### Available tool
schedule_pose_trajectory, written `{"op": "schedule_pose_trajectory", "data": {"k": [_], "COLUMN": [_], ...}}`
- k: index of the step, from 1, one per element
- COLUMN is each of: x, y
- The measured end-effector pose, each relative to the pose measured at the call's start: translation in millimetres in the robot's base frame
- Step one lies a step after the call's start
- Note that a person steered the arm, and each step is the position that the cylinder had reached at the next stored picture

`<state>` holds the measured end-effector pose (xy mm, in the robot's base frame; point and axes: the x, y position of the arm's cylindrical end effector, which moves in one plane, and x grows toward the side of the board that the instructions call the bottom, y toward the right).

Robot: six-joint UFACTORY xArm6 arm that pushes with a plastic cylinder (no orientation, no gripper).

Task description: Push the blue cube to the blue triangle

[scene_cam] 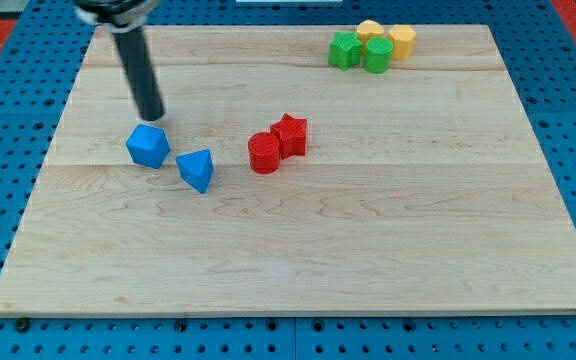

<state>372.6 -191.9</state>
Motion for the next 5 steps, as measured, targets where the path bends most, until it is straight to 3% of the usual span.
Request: {"op": "schedule_pose_trajectory", "data": {"k": [1, 2, 3, 4, 5], "x": [38.9, 50.1, 19.3, 36.1, 78.7], "y": [-16.4, 13.9, 12.9, 40.7, 51.9]}}
